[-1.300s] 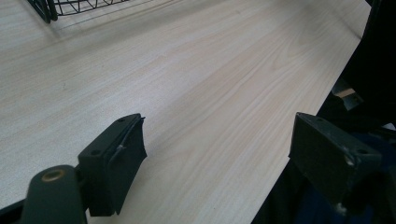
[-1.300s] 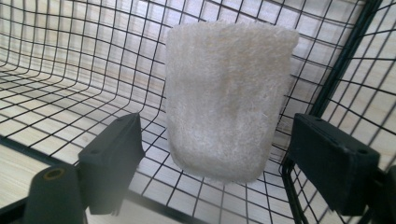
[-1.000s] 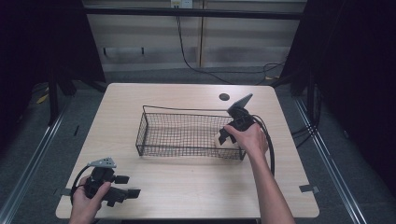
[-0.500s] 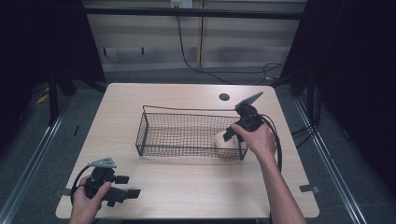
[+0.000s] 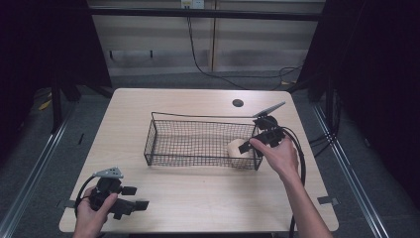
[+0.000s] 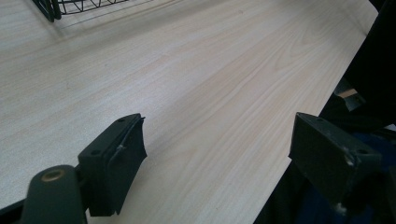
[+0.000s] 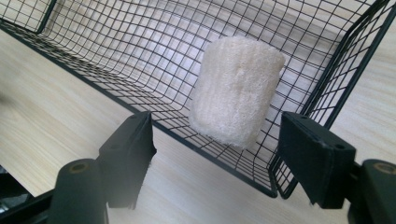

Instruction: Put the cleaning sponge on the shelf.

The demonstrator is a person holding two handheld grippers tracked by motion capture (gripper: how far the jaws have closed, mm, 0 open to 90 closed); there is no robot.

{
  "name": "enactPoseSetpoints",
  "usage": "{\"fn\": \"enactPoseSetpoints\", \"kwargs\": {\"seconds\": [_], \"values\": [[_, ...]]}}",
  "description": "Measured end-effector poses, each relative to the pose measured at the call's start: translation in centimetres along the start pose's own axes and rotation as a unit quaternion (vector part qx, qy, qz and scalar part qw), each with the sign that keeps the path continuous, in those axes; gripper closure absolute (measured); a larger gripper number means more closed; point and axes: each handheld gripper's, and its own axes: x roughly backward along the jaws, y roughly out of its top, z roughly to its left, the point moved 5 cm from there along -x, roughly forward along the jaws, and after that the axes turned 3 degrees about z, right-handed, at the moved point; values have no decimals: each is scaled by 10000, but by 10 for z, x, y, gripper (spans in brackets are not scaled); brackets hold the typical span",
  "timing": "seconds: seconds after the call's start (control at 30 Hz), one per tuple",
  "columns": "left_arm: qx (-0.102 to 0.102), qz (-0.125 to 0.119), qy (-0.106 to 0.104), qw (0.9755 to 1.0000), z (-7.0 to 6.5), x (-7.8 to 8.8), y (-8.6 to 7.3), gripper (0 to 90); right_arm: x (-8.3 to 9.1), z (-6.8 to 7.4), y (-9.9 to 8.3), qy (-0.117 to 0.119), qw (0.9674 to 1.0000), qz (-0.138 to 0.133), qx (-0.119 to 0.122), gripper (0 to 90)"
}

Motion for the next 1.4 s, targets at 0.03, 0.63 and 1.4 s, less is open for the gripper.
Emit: {"fn": "enactPoseSetpoints", "kwargs": {"seconds": [0.03, 0.63, 1.4], "values": [[1, -13, 2, 10000, 0, 0, 0, 179, 2, 3, -1, 51, 10000, -28, 16, 269], [-1, -47, 18, 10000, 0, 1, 0, 180, 1, 21, -34, 358, 9979, -491, 226, 275], [-18, -8, 24, 10000, 1, 0, 0, 181, -22, 36, -103, 315, 9948, -879, 418, 281]]}}
